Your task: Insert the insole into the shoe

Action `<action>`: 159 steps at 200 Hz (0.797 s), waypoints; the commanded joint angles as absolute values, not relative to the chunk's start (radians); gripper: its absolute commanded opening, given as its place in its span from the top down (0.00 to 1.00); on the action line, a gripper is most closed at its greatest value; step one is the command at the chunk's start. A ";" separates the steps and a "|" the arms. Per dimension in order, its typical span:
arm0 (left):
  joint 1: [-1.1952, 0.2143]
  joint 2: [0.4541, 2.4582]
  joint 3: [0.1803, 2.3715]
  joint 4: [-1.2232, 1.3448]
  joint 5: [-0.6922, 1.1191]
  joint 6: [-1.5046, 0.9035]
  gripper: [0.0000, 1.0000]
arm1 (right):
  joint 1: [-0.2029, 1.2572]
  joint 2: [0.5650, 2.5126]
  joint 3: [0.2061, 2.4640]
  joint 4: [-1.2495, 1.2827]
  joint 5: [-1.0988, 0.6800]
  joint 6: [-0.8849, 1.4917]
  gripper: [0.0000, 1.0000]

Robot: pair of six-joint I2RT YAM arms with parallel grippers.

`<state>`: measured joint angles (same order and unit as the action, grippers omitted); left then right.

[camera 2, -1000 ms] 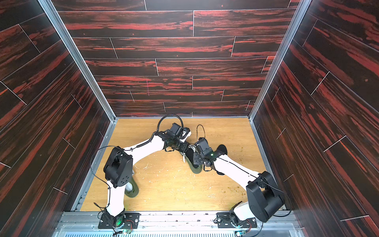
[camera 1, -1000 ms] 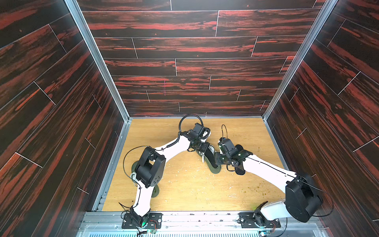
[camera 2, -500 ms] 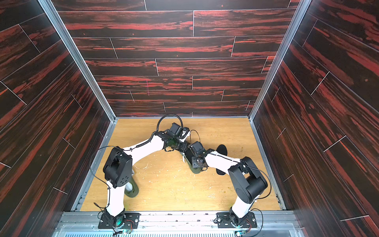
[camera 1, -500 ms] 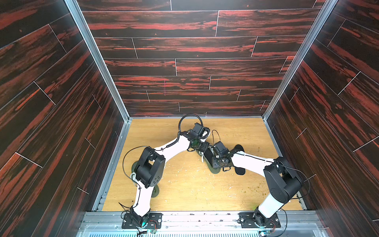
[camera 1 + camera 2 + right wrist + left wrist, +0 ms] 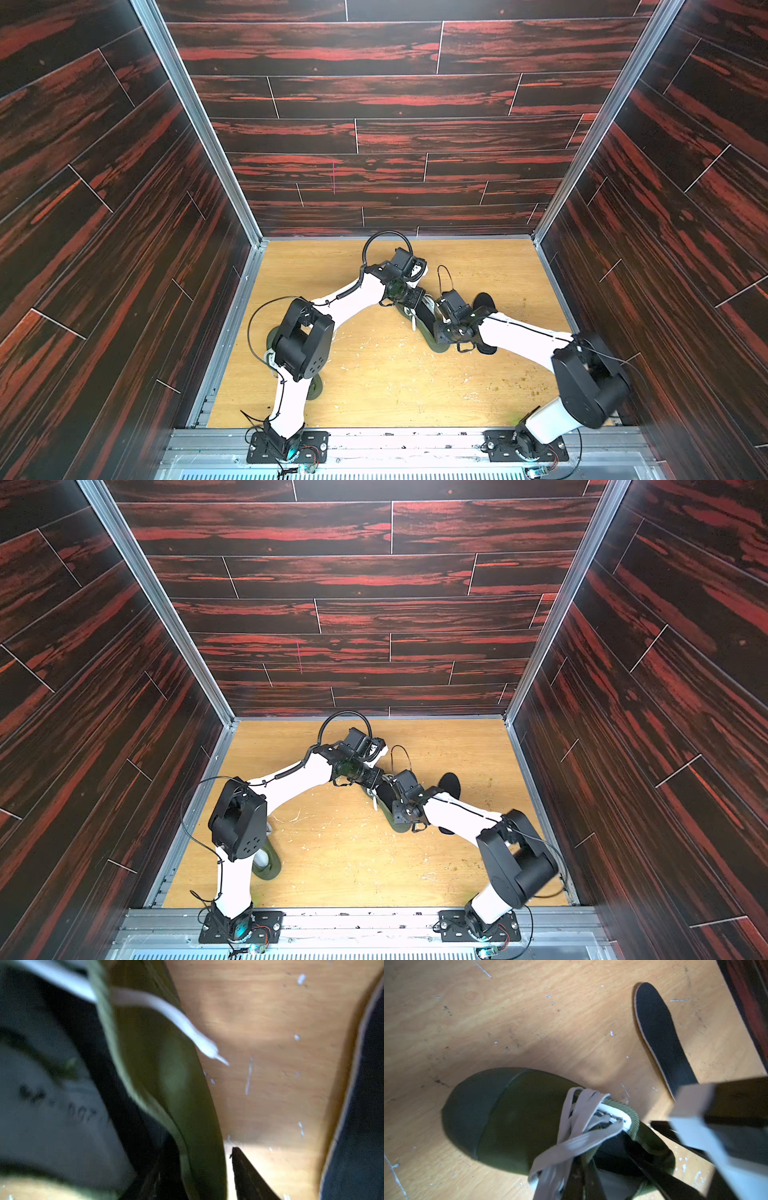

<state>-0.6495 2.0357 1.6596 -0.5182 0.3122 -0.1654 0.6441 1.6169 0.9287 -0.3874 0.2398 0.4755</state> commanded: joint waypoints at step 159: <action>-0.659 2.091 1.816 -0.564 0.232 -0.222 0.82 | 0.586 1.634 0.887 -0.140 0.204 0.747 0.93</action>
